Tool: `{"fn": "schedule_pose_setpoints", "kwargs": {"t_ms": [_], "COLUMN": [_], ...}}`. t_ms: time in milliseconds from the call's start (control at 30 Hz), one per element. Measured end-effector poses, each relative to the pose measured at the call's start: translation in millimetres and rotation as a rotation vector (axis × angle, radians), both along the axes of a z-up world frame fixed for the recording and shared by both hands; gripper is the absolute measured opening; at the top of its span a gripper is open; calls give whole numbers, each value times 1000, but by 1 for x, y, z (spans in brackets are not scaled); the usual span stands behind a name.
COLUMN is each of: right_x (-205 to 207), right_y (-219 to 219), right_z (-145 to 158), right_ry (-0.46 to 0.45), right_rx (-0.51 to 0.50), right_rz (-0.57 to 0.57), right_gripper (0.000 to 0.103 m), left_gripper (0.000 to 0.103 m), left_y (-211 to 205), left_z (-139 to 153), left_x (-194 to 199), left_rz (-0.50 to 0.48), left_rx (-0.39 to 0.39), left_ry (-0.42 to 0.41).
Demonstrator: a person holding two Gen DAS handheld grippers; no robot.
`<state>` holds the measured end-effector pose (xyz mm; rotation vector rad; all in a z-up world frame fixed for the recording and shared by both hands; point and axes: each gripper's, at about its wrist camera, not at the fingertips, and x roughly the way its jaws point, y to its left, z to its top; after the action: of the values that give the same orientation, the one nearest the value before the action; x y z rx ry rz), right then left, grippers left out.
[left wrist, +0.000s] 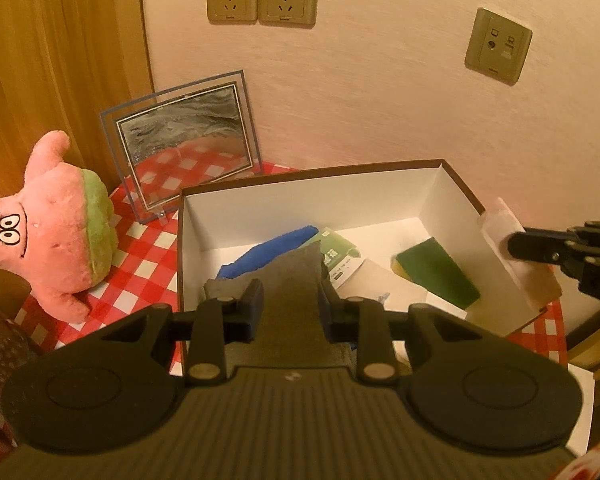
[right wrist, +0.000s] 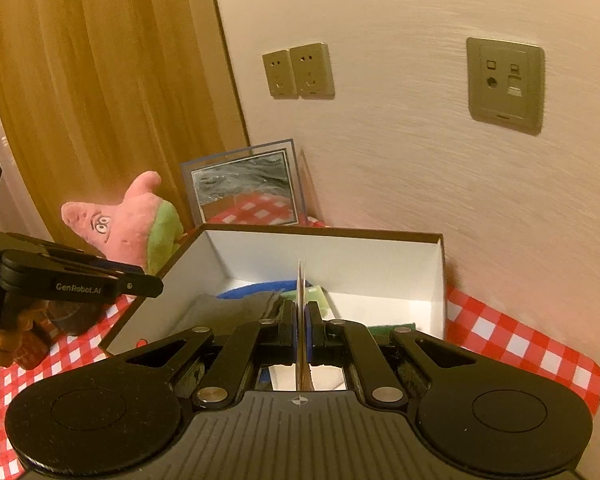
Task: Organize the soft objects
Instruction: 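Press the grey cloth down into the box with the left tool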
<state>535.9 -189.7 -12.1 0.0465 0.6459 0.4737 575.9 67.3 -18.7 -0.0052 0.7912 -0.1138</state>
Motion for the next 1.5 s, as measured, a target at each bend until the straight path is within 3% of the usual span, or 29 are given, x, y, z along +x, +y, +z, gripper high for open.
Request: {"fn": "schedule_pose_setpoints", "kwargs": {"t_ms": [400,467,500,533,600,1067,1500], "right_x": [24,30,32,33,29,-11,-82], "right_y": [15,16,17,16,13,-7,-28], "right_z": [2,4,6,8,11,0,-2], "right_ry": [-41,-40,-42,-46,-81,-6,6], "right_rx": [61,79,78,84,111,86,83], "right_rz": [-26,-41,-55,-64,-84,-94,-76], "right_gripper": [5,10,27,53,76,76,76], "left_gripper": [30,33,34,34,36,42,48], "left_y": [8,8,8,8,10,28,60], "left_z": [1,1,1,1,0,2,0], "left_x": [-1,-3,-4,-6,-7,-48,-131], "left_rz": [8,3,1,-1,-4,-3,56], "left_rx": [-3,-2,0,1,4,-15,-23], "left_ry": [7,5,4,4,6,13,37]}}
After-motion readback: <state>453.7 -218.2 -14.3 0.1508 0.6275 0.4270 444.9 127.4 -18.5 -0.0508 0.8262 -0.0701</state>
